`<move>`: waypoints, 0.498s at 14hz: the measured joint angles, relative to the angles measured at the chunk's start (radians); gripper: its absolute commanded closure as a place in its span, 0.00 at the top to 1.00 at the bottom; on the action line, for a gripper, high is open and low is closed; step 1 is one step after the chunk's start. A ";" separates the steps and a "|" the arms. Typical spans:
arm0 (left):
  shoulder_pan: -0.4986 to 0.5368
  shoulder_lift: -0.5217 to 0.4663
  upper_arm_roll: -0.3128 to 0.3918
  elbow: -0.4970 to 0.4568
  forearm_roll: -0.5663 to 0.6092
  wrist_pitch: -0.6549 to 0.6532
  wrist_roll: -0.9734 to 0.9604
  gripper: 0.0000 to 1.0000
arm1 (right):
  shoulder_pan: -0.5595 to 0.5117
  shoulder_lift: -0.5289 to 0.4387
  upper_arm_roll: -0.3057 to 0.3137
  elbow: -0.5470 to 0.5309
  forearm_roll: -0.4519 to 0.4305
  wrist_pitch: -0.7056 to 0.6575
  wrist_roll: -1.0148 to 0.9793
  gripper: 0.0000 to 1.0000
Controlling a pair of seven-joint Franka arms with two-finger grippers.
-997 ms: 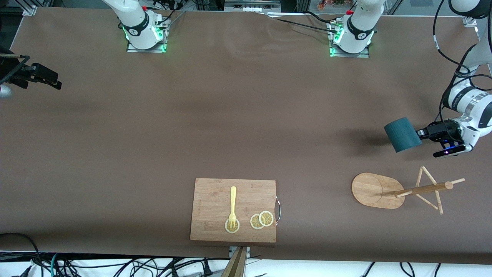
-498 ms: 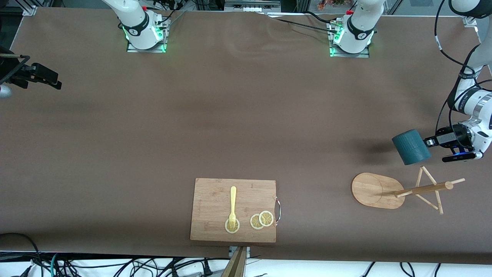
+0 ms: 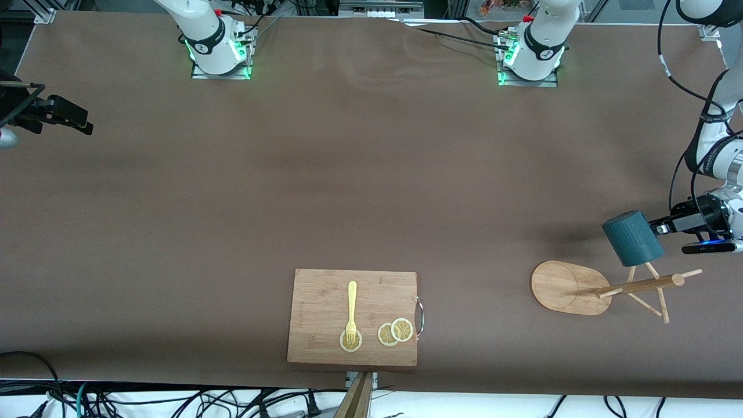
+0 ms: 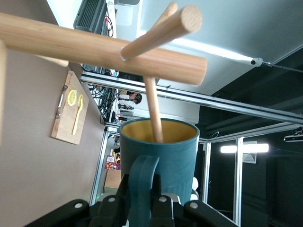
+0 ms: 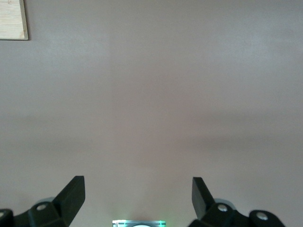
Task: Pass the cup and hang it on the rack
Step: 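Hook the mug handle onto a rack peg with the left gripper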
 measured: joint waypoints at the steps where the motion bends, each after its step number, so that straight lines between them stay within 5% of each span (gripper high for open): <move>1: -0.008 0.000 0.000 0.001 -0.006 0.015 -0.010 0.00 | 0.000 0.000 0.000 0.000 0.000 0.000 0.000 1.00; 7: -0.014 0.070 0.002 0.094 -0.008 0.053 -0.044 0.00 | 0.000 0.000 0.000 0.000 0.000 0.000 0.000 1.00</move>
